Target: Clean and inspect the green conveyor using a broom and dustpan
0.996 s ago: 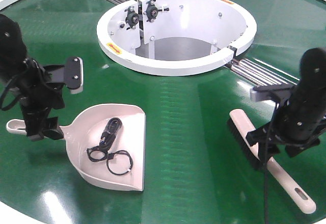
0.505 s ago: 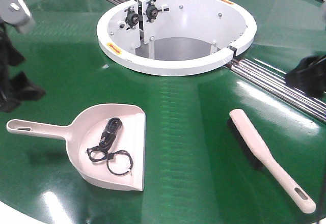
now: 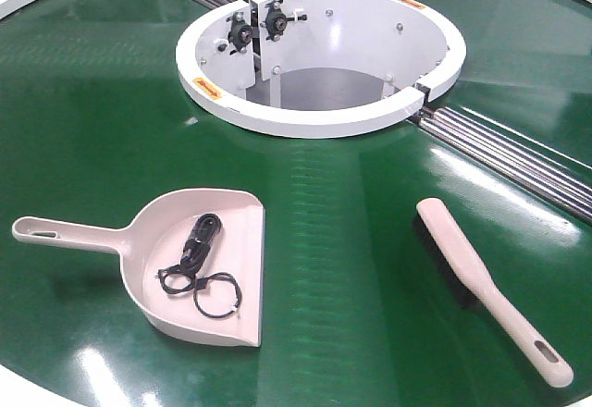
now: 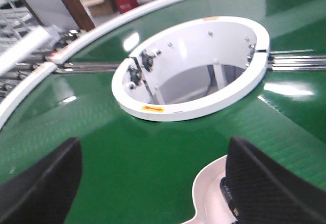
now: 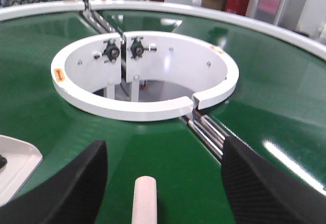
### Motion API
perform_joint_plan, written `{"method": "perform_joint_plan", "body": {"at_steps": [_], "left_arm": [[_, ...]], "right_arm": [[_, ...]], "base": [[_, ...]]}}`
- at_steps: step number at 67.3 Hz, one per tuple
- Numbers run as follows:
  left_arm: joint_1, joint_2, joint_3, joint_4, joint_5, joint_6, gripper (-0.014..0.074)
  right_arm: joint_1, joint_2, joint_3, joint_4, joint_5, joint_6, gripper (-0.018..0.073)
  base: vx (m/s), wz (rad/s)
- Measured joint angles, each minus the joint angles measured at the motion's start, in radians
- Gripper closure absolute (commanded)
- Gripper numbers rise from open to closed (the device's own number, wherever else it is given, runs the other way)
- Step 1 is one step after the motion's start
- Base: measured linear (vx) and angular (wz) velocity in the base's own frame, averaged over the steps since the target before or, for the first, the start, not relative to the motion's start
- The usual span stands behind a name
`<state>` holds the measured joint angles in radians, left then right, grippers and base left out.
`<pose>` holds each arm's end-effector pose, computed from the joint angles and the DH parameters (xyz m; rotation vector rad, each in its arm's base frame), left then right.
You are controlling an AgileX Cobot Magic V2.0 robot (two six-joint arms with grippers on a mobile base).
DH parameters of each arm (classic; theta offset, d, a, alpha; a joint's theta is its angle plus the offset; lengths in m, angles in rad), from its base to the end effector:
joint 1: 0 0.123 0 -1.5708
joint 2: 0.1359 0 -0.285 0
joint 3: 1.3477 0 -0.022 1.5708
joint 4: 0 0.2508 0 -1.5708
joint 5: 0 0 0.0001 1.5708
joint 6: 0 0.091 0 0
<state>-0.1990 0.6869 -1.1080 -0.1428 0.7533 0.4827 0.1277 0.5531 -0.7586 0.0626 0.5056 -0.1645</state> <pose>0.0987 -0.0290 0.4516 0.5811 1.7139 0.0391 0.1015 0.0158 0.3784 -0.2328 1.7677 0.0400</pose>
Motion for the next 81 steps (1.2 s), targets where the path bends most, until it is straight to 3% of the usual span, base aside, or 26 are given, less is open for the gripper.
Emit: {"method": "perform_joint_plan", "body": {"at_steps": [17, 32, 36, 41, 49, 52, 81], "left_arm": [[0.000, -0.320, 0.585, 0.014, -0.385, -0.111, 0.0045], [0.000, -0.362, 0.920, 0.014, -0.622, -0.230, 0.0101], [0.000, -0.362, 0.948, 0.014, -0.664, -0.261, 0.0150], [0.000, -0.362, 0.955, 0.014, -0.693, -0.278, 0.0275], [0.000, -0.362, 0.955, 0.014, -0.695, -0.285, 0.0603], [0.000, -0.362, 0.955, 0.014, -0.689, -0.285, 0.0605], [0.000, -0.362, 0.956, 0.014, -0.699, -0.285, 0.0604]], "right_arm": [[0.000, -0.292, 0.355, 0.000, -0.260, -0.003, 0.0097], [0.000, -0.341, 0.568, 0.000, -0.408, -0.004, 0.0106], [0.000, -0.341, 0.589, 0.000, -0.424, -0.004, 0.0137], [0.000, -0.342, 0.594, 0.000, -0.437, -0.004, 0.0230], [0.000, -0.342, 0.594, 0.000, -0.442, -0.001, 0.0501], [0.000, -0.342, 0.594, 0.000, -0.442, -0.001, 0.0576], [0.000, -0.342, 0.594, 0.003, -0.443, 0.004, 0.0568]], "base": [[0.00, 0.00], [0.00, 0.00], [0.00, 0.00], [0.00, 0.00], [0.00, 0.00], [0.00, 0.00], [0.00, 0.00]]}}
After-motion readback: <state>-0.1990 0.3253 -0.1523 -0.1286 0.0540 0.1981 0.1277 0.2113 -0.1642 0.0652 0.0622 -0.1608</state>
